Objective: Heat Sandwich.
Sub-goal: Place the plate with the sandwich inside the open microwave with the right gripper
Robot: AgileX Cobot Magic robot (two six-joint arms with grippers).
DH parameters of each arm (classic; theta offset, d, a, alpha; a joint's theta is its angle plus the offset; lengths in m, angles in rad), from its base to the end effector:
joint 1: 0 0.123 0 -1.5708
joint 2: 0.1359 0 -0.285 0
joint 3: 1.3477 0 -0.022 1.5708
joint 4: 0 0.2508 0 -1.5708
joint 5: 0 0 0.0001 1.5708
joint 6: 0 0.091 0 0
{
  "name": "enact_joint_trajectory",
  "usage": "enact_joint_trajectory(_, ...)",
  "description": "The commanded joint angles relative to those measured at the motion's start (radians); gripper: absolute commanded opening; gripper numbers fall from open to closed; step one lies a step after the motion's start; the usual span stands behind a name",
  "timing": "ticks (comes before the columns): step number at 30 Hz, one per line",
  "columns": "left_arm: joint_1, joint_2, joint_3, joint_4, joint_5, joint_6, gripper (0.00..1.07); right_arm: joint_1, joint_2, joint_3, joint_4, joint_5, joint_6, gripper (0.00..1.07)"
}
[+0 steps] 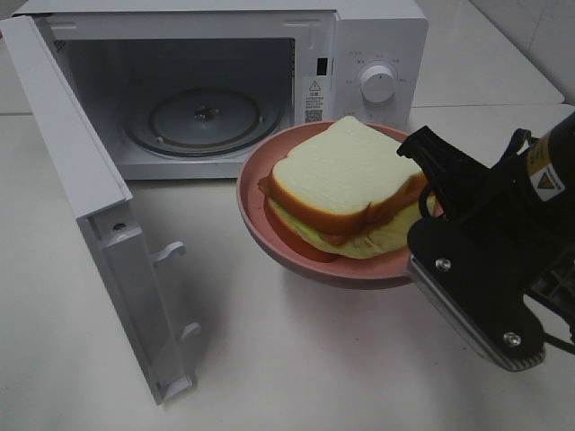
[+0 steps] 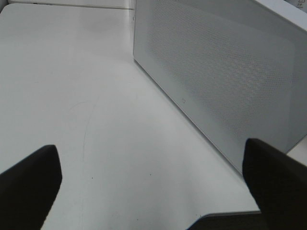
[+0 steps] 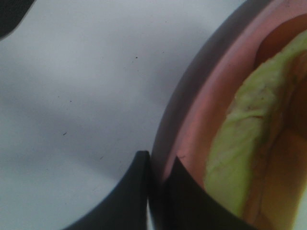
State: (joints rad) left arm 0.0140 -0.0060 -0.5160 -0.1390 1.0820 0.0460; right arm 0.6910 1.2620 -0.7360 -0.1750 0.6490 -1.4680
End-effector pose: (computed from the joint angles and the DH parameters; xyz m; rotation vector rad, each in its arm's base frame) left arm -0.0088 -0.0113 0.2806 0.0426 2.0377 -0.1286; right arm 0.1833 0.1391 0.2372 -2.4635 1.1433 -0.4292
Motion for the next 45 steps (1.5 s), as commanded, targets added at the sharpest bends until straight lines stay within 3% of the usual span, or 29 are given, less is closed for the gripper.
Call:
enact_joint_trajectory(1,-0.003,-0.016,0.002,-0.01,-0.014,0.002,0.97,-0.035,-0.006,0.001,0.062,-0.032,-0.121,0.0)
enact_joint_trajectory(15,-0.003,-0.016,0.002,-0.01,-0.014,0.002,0.97,-0.06,0.022,0.001,0.089,-0.052,-0.127,0.0)
enact_joint_trajectory(27,-0.003,-0.016,0.002,-0.01,-0.014,0.002,0.97,-0.021,0.151,-0.009,0.078,-0.159,-0.136,0.0)
enact_joint_trajectory(45,-0.003,-0.016,0.002,-0.01,-0.014,0.002,0.97,-0.027,0.386,-0.248,0.082,-0.183,-0.201,0.0)
